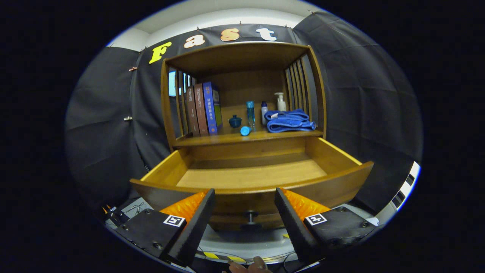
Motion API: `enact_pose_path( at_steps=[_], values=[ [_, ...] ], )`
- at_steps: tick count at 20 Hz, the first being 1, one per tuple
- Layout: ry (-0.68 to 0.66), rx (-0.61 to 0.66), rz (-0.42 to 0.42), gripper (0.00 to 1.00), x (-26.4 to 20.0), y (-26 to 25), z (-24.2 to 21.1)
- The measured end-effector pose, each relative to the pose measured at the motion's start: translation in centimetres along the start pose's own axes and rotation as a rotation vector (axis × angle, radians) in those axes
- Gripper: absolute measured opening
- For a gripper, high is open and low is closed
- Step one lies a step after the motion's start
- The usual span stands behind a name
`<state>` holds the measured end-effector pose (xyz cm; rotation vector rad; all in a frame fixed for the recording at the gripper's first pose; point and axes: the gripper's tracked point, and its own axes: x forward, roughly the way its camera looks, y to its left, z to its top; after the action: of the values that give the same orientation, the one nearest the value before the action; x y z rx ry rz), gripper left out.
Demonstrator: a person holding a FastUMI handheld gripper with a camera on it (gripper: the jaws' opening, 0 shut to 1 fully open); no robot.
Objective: Pull open the drawer, take out the items inside it, and place them on the countertop above the cabinet.
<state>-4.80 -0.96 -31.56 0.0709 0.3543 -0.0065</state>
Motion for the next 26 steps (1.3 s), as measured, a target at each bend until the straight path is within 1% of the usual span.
enact_pose_path(
  at_steps=[2, 6, 11, 13, 20, 23, 26],
  values=[
    [0.021, -0.002, -0.013, 0.99, 0.7, -0.2, -1.3],
    [0.072, -0.005, -0.029, 1.00, 2.1, -0.5, -2.4],
    [0.077, -0.002, -0.031, 0.99, 2.3, -0.5, -1.8],
    [0.078, 0.008, -0.030, 0.99, 3.0, -0.4, -1.4],
    [0.082, 0.003, -0.020, 0.99, 8.4, -0.4, 0.4],
    [0.057, 0.003, -0.021, 0.99, 11.0, -0.3, 1.9],
    [0.051, 0.003, -0.025, 0.99, 13.9, -0.1, 2.0]
  ],
)
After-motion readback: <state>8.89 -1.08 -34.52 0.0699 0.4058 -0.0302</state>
